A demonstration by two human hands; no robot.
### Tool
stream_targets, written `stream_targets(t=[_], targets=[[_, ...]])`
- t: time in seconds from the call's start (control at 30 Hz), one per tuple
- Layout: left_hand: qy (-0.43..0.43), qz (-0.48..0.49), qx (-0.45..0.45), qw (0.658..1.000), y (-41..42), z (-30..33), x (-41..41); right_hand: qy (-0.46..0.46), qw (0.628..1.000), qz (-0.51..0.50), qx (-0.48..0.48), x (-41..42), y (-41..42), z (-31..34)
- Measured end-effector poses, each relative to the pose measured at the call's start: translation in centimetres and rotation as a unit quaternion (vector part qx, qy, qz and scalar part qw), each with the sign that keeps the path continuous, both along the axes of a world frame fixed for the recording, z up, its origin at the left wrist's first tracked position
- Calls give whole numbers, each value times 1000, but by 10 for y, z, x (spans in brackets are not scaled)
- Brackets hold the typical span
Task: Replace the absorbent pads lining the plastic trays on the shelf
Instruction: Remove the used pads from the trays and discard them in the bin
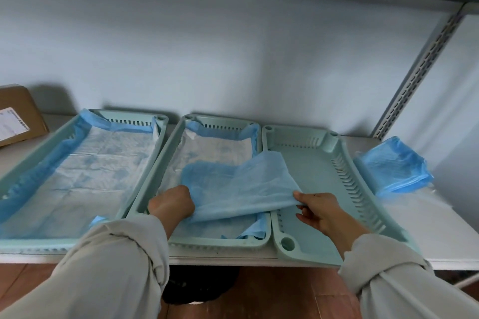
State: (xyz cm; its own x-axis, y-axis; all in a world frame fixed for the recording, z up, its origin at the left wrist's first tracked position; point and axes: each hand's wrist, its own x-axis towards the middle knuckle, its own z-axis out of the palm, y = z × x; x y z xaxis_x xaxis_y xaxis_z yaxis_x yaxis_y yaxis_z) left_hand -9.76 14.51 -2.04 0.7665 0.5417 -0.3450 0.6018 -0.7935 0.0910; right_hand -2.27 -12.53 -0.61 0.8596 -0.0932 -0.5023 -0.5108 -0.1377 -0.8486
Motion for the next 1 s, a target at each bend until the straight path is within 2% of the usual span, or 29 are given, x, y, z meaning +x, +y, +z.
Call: stream_targets(t=[0.17, 0.23, 0.3, 0.33, 0.4, 0.5, 0.6, 0.67, 0.8, 0.93, 1.0], targets=[[-35, -3, 58, 998, -2, 4, 5, -1, 1000, 18, -20, 2, 0, -2], [-74, -13, 97, 992, -4, 9, 7, 24, 999, 34, 9, 2, -1, 1], [-132, -67, 106, 983, -10, 11, 11, 57, 996, 43, 57, 1, 0, 4], [-158, -108, 75, 979, -16, 11, 14, 63, 995, 45, 71, 1, 1, 7], [-167, -187, -63, 966, -35, 13, 19, 50, 995, 42, 69, 3, 6, 11], [-104, -261, -286, 916, -73, 19, 19, 29, 994, 47, 90, 3, 18, 19], [-108, -266, -363, 886, -101, 20, 17, 24, 990, 83, 111, 0, 29, 27], [-132, -273, -332, 893, -109, 16, 19, 11, 989, 89, 116, -1, 34, 30], [-147, -235, -221, 935, -103, 4, 22, -10, 987, 74, 140, -1, 41, 33], [-161, -205, -192, 946, -96, -4, 20, -13, 985, 80, 152, -5, 46, 38], [-187, -186, -195, 945, -95, -5, 21, -21, 978, 75, 192, -6, 51, 43]])
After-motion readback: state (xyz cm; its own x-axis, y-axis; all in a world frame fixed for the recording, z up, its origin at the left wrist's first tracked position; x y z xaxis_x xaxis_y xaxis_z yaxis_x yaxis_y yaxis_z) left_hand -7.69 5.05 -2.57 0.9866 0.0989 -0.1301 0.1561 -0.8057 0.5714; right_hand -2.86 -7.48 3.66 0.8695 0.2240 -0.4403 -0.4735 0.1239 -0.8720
